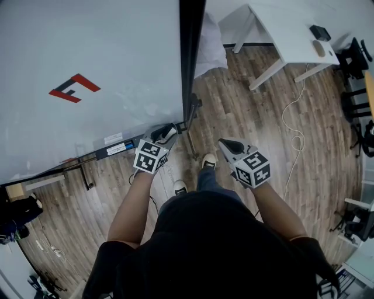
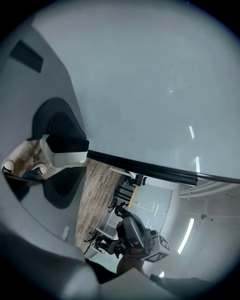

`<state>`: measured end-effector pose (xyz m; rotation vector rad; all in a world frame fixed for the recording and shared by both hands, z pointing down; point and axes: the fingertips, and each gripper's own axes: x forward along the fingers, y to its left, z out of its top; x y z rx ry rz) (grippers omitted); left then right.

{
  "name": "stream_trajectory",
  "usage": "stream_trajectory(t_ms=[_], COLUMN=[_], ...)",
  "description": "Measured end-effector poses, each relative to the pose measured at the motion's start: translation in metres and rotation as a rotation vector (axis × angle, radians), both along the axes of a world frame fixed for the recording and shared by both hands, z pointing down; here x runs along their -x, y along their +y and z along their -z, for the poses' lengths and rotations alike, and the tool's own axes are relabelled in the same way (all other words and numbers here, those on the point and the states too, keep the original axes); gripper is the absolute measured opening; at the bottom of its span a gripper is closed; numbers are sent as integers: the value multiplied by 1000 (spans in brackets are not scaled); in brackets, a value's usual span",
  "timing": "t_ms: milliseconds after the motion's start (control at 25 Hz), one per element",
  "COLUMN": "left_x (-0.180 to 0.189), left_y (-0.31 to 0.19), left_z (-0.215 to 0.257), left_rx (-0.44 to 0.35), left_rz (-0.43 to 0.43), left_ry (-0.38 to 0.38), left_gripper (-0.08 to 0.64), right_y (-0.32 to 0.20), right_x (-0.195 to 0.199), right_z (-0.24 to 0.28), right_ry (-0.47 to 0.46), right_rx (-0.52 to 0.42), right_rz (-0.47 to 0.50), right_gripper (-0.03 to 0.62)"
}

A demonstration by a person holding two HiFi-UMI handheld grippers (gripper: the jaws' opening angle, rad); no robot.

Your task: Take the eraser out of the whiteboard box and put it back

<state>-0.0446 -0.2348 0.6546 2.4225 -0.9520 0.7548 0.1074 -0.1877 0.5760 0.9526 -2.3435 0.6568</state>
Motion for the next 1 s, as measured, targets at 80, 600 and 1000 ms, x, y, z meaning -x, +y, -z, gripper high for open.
stream_trajectory(t_ms=[80, 600, 1000], left_x=[1, -3, -3], left_y=[-1, 0, 2], left_z=[-4, -8, 1], left_rx=[9, 31, 14], left_rz=[6, 0, 0], left_ry=[-8, -2, 0], left_gripper=[192, 176, 160], right_y=[0, 0, 4], right_x=[0, 1, -5], right_z=[0, 1, 5], right_ry=[-1, -3, -5], right_rx=[0, -2, -12], right_rz=[-2, -3, -21], right_gripper=[-6, -6, -6])
